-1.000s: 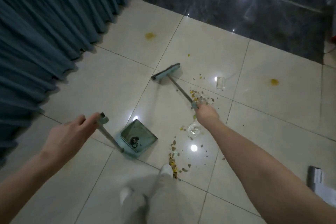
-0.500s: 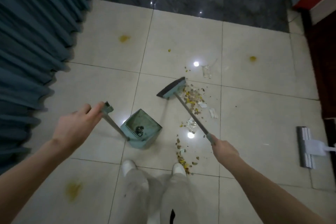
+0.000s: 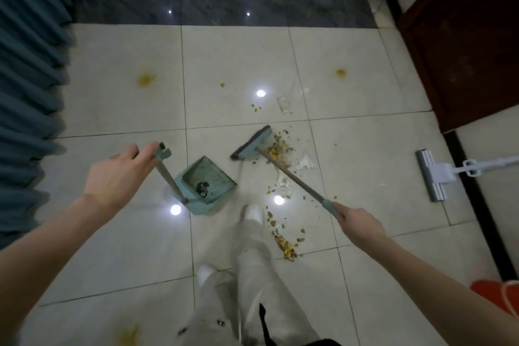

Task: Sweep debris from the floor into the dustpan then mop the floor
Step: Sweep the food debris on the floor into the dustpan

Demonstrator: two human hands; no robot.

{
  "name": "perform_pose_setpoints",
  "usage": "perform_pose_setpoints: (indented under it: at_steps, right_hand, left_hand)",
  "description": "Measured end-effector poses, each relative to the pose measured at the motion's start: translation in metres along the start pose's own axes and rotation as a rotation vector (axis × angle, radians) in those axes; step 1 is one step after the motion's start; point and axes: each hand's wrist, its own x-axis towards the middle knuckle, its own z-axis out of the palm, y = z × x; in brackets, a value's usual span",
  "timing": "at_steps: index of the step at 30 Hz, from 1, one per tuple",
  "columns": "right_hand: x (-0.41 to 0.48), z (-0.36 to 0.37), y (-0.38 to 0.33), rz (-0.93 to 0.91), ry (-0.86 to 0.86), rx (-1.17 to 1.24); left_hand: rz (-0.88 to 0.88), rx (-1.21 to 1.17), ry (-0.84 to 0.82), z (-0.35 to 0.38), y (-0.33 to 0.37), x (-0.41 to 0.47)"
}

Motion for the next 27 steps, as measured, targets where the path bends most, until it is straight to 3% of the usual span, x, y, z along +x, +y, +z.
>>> perform_pose_setpoints:
  at_steps: [12,18,22,27]
  right_hand:
    - [0.263,-0.168,-0.162,-0.123,0.092,0.233]
    - [0.382,-0.204,-0.234,-0.146,0.030,0.286]
    - [0.412,-0.193,-0.241,-0.124,-0.018,0.211]
    - [0.373,-0.159,-0.199,-0.065,-0.054,0.141]
  left_hand:
    - [-0.079,0.028,-0.051,-0.038,-0.033,0.145]
    - [-0.050,-0.012,-0.056,-0.025,-0.042,0.205]
    - [-0.038,-0.002,-0.026,-0.012,-0.046,0.221]
    - [-0.033,-0.007,-0.031,-0.014,-0.042,0.232]
